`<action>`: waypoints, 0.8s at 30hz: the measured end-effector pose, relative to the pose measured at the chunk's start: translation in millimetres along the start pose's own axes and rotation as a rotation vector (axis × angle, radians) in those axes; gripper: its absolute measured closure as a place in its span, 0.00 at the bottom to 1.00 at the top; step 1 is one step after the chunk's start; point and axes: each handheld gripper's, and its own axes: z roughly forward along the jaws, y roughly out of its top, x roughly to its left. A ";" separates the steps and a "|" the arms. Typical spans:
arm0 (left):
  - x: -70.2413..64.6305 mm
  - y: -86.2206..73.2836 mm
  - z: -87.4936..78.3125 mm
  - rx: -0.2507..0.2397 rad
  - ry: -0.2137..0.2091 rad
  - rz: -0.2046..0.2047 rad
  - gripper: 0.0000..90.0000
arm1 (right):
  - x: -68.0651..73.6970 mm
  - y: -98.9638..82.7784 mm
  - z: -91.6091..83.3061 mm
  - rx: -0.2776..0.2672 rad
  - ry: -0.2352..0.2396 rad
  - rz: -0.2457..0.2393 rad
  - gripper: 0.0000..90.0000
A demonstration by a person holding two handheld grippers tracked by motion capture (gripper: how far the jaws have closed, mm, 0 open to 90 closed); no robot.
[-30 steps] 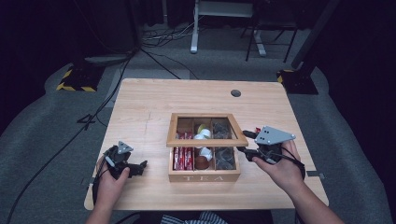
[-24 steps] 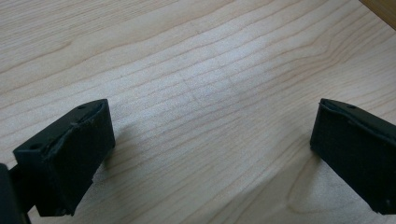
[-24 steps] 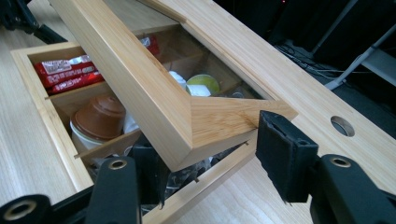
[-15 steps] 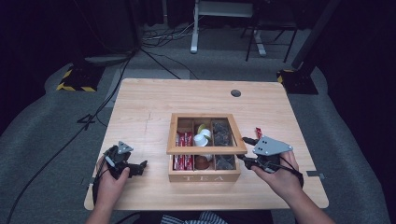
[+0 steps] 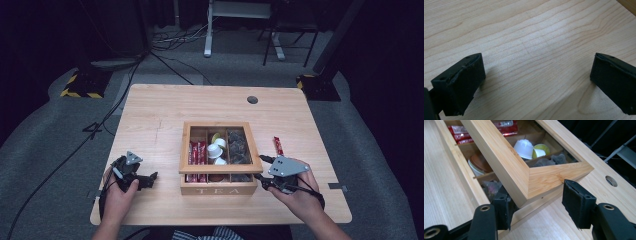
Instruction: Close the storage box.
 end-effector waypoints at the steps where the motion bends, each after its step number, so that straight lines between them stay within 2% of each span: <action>1: 0.2 0.1 -0.2 0.003 -0.003 0.001 0.00 | 1.4 -1.1 0.3 0.003 -0.001 0.000 0.50; 9: 0.0 0.0 0.0 0.000 0.001 0.001 0.00 | 11.4 -8.3 1.8 0.041 0.002 -0.032 0.50; 24: 0.2 0.1 -0.2 0.002 -0.002 0.001 0.00 | 15.8 -11.8 1.5 0.100 0.059 -0.016 0.51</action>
